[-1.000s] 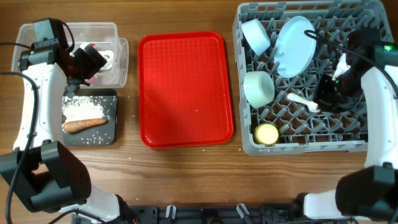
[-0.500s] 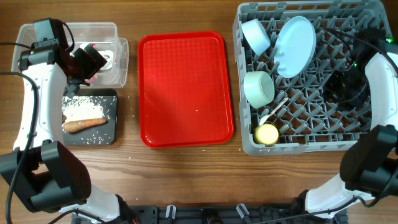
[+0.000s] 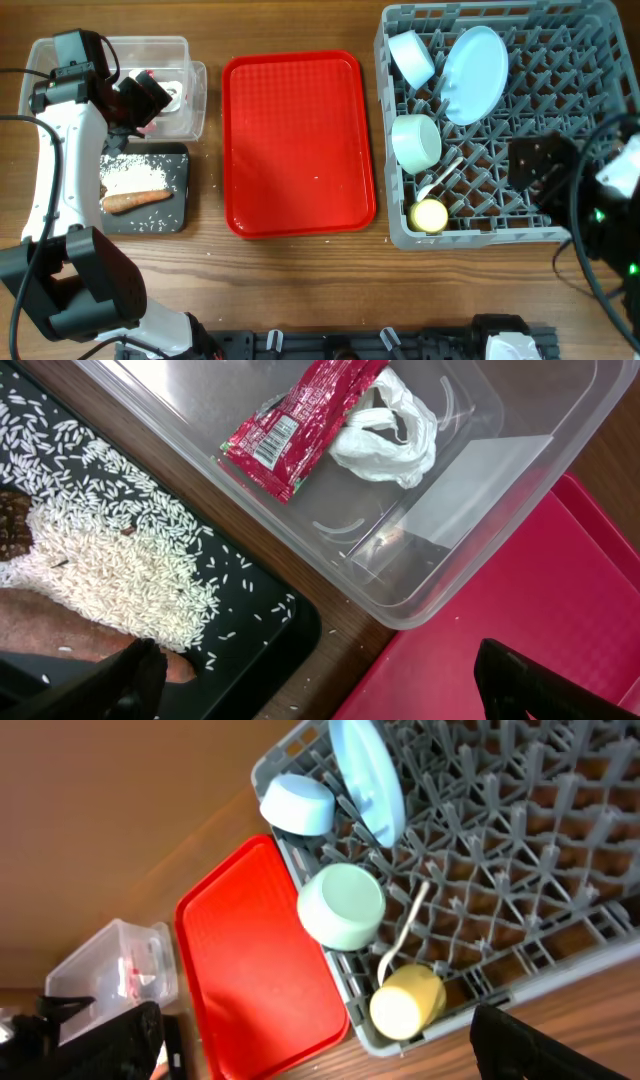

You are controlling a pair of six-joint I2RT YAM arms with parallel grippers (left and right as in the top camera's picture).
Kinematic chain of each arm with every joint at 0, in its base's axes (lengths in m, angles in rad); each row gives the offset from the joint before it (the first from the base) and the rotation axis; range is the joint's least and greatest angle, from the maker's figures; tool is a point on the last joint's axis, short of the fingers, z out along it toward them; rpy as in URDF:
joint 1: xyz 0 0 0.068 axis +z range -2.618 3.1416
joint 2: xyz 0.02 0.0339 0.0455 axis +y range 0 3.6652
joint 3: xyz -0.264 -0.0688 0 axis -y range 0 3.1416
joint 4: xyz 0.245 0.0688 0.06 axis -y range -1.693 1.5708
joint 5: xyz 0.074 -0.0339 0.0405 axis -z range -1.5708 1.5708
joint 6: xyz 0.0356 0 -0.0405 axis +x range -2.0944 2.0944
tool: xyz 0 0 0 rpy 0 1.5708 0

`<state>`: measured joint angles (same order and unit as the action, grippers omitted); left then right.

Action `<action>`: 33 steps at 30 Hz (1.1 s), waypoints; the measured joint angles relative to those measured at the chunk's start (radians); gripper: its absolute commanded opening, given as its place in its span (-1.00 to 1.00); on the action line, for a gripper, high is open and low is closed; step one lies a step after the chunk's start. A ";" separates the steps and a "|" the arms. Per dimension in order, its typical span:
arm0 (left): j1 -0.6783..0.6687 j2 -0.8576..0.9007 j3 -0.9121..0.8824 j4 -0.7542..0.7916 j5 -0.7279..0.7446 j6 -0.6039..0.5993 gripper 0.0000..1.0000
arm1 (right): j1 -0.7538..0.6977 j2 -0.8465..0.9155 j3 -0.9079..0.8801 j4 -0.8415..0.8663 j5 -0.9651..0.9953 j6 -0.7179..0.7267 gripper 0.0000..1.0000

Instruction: Sort waste into correct bins and load items into the dishwasher rack

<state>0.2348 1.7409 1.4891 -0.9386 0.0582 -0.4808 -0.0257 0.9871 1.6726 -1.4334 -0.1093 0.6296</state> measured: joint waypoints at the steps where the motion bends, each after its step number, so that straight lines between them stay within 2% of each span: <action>1: 0.000 0.000 0.000 0.000 0.000 0.000 1.00 | 0.001 -0.011 0.000 -0.012 0.027 0.014 0.99; 4: 0.000 0.000 0.000 0.000 0.000 0.000 1.00 | 0.001 -0.018 -0.035 0.021 0.163 0.033 0.99; 6: 0.000 0.000 0.000 0.001 0.000 0.000 1.00 | 0.001 -0.033 -0.170 0.192 0.251 0.037 1.00; 7: 0.000 0.000 0.000 0.000 0.000 0.000 1.00 | 0.001 -0.076 -0.328 0.420 0.279 0.040 1.00; 8: 0.000 0.000 0.000 0.000 0.000 0.000 1.00 | 0.001 -0.108 -0.427 0.470 0.287 0.040 1.00; 10: 0.000 0.000 0.000 0.002 0.002 0.000 1.00 | 0.001 -0.229 -0.662 0.813 0.259 -0.029 0.99; 13: 0.000 0.000 0.000 -0.001 0.000 0.000 1.00 | 0.003 -0.474 -1.009 1.109 0.182 -0.185 0.99; 15: 0.000 0.000 0.000 0.003 0.000 0.000 1.00 | 0.003 -0.637 -1.235 1.204 0.154 -0.244 0.99; 20: 0.000 0.000 0.000 -0.001 0.000 0.000 1.00 | 0.003 -0.932 -1.551 1.370 0.140 -0.280 0.99; 23: 0.000 0.000 0.000 0.001 0.000 0.000 1.00 | 0.003 -0.968 -1.650 1.456 0.127 -0.303 1.00; 26: 0.000 0.000 0.000 0.000 0.000 0.000 1.00 | 0.003 -0.969 -1.666 1.462 0.064 -0.377 0.99; 33: 0.000 0.000 0.000 0.000 0.000 0.000 1.00 | 0.004 -0.970 -1.666 1.438 0.038 -0.378 0.99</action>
<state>0.2348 1.7409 1.4891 -0.9386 0.0586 -0.4808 -0.0219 0.0174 0.0063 0.0044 -0.0711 0.2516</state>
